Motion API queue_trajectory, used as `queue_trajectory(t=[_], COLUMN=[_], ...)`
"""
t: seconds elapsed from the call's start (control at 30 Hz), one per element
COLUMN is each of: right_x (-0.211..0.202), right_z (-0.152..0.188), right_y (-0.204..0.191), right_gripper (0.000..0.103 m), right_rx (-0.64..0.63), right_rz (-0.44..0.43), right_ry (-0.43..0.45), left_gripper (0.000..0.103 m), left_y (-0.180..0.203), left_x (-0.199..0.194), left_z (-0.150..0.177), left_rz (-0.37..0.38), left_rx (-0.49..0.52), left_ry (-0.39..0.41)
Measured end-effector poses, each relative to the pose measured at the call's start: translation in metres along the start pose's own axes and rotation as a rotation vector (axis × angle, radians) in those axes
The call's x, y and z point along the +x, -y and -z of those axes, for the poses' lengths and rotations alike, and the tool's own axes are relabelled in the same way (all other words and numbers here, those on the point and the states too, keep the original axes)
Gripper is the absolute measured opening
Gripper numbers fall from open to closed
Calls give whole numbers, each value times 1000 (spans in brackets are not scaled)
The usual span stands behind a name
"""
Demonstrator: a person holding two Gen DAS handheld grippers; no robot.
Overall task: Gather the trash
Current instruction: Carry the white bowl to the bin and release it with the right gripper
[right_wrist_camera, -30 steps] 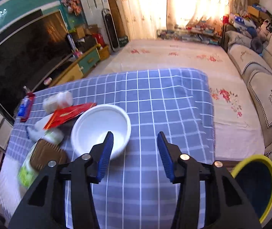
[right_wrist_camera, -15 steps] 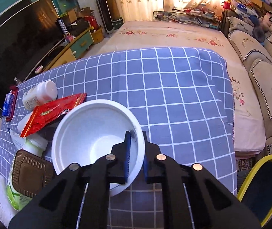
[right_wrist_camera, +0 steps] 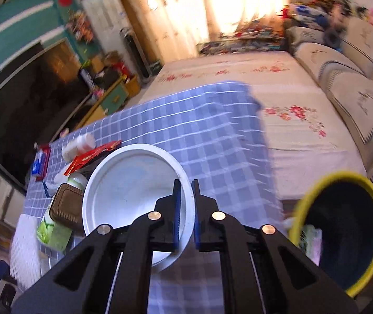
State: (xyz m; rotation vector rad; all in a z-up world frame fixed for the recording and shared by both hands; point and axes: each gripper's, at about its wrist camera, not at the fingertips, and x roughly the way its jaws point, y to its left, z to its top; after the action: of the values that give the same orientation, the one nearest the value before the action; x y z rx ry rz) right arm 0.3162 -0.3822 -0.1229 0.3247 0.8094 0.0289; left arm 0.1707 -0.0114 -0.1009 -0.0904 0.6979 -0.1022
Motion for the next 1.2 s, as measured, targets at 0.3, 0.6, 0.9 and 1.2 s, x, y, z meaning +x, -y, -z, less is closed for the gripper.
queue_trajectory(t=[0.3,0.6,0.9,1.2], right_x=[-30,-2,-4,-16], right_z=[45,70,78,79], right_y=[133,186,189,184], right_gripper=[8,12,41,43], right_rx=[215,294,305,286], right_rz=[260,335,304,272], right_ry=[-2,-79,-55,-33], left_gripper=[96,96,96,96], left_y=[11,2,-6,1], left_x=[-1,-7,-2,37], left_z=[4,-1,-10,-15], left_rz=[0,-77,-151,-164], left_rx=[17,-1,-13,30], left_ry=[-5,-6,-18,-87])
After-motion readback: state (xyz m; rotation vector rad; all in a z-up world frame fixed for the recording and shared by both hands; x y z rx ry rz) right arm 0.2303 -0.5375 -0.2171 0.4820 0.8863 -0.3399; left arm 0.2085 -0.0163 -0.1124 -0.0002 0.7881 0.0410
